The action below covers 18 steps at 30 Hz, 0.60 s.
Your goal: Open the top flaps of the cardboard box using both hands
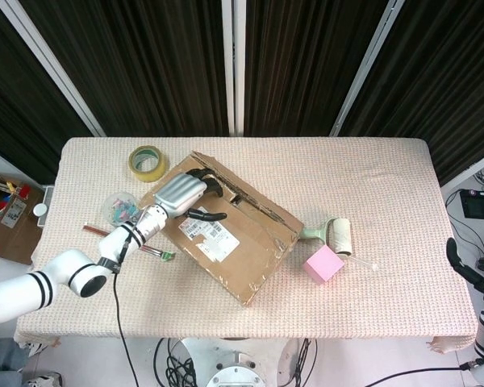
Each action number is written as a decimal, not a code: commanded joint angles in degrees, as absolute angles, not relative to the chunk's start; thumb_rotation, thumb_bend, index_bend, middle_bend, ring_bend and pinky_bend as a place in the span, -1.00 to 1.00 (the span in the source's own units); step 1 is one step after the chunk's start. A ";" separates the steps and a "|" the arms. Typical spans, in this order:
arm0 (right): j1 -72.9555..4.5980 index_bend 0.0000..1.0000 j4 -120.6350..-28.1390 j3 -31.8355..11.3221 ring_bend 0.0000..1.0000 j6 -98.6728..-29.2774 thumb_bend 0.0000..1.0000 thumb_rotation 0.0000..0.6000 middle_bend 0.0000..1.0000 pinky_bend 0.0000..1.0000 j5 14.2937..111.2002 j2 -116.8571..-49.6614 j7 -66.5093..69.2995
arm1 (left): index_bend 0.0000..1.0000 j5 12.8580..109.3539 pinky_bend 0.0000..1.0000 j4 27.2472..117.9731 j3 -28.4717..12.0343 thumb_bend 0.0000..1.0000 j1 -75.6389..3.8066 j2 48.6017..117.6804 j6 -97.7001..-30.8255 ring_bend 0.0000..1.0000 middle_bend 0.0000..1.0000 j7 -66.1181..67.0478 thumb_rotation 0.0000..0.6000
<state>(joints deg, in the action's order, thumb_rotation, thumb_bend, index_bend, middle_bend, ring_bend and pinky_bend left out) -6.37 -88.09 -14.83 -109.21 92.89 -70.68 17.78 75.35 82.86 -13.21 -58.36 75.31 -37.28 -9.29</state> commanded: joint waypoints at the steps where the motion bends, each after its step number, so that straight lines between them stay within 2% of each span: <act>1: -6.28 -1.00 -87.98 -14.87 -1.00 -109.28 -0.52 1.00 -1.00 -1.00 92.84 -70.76 17.99 | -0.26 75.27 -0.68 82.62 -12.95 -1.00 -58.68 75.31 -36.83 -0.83 -0.30 -9.39 -1.00; 5: -6.23 -1.00 -87.56 -15.20 -1.00 -109.16 -0.52 1.00 -1.00 -1.00 92.27 -70.88 18.29 | -0.27 75.27 -0.68 83.11 -13.16 -1.00 -58.76 74.82 -37.32 -0.82 -0.16 -9.73 -1.00; 18: -6.37 -1.00 -87.95 -15.63 -1.00 -108.99 -0.52 1.00 -1.00 -1.00 92.39 -71.02 17.97 | -0.26 77.44 -0.69 88.30 -14.40 -1.00 -58.16 69.92 -40.67 -0.80 0.01 -12.11 -1.00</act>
<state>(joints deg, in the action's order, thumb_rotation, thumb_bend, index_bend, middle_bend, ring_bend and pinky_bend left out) -6.37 -87.94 -15.61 -108.98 92.38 -71.03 17.99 77.11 87.62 -14.13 -58.41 70.62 -40.07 -11.81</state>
